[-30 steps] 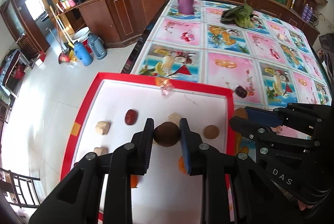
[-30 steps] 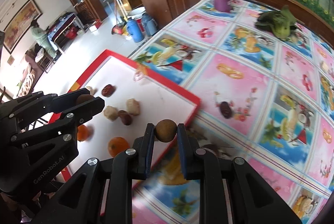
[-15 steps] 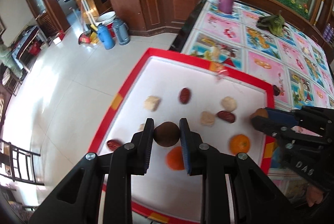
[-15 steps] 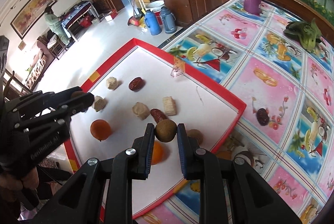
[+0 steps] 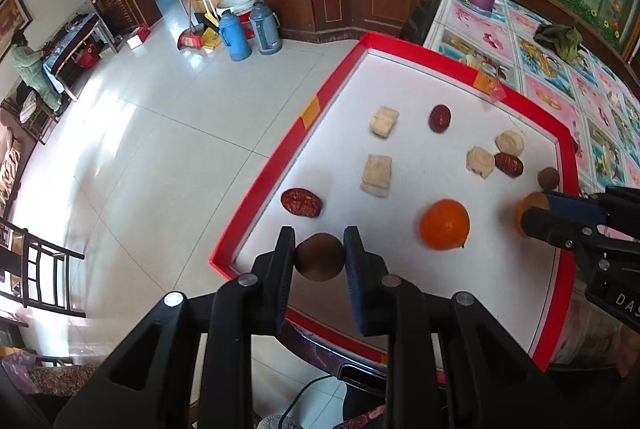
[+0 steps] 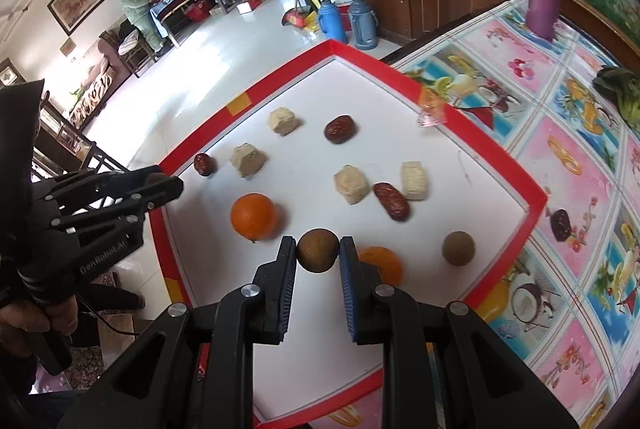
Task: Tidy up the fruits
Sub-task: 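Carry both longans to the white tray and open both tools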
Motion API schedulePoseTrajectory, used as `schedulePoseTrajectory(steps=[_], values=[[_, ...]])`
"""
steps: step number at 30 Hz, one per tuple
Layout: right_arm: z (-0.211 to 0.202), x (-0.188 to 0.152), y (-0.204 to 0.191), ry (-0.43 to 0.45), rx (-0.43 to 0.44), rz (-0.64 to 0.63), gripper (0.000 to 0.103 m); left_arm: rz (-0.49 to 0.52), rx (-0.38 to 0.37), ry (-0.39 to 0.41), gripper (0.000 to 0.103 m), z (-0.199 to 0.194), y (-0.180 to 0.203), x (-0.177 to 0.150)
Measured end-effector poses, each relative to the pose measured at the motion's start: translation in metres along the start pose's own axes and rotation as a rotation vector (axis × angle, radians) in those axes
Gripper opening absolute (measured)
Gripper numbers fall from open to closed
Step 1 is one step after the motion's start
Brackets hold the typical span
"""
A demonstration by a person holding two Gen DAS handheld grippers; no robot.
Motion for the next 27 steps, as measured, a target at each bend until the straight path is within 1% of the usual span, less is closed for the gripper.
schedulePoseTrajectory(steps=[3, 5, 13, 18, 20, 27], values=[[0.010, -0.001, -0.004, -0.026, 0.014, 0.006, 0.020, 0.016, -0.009, -0.002, 0.027, 0.005, 0.003, 0.000], [0.018, -0.002, -0.007, -0.049, 0.018, 0.007, 0.020, 0.031, -0.002, -0.006, 0.027, 0.011, 0.003, 0.000], [0.033, -0.002, -0.012, -0.094, -0.004, 0.003, 0.020, 0.058, 0.015, -0.010, 0.027, 0.027, 0.002, 0.007], [0.039, -0.004, -0.016, -0.125, -0.024, -0.011, 0.020, 0.076, 0.019, -0.021, 0.027, 0.034, 0.005, 0.005], [0.040, -0.002, -0.017, -0.125, -0.024, -0.011, 0.020, 0.080, 0.019, -0.029, 0.027, 0.037, 0.007, 0.003], [0.042, -0.001, -0.020, -0.124, -0.038, -0.027, 0.020, 0.096, 0.041, -0.018, 0.027, 0.036, 0.007, 0.004]])
Point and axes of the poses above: each gripper's, at about its wrist camera, not at the fingertips, and z roughly the way its jaws point, y to its right, x to its top, the point moved 8 cm from there along z, roughly the way its jaws point, and after that the axes turned 8 degrees about x, right-handed, at the moved point
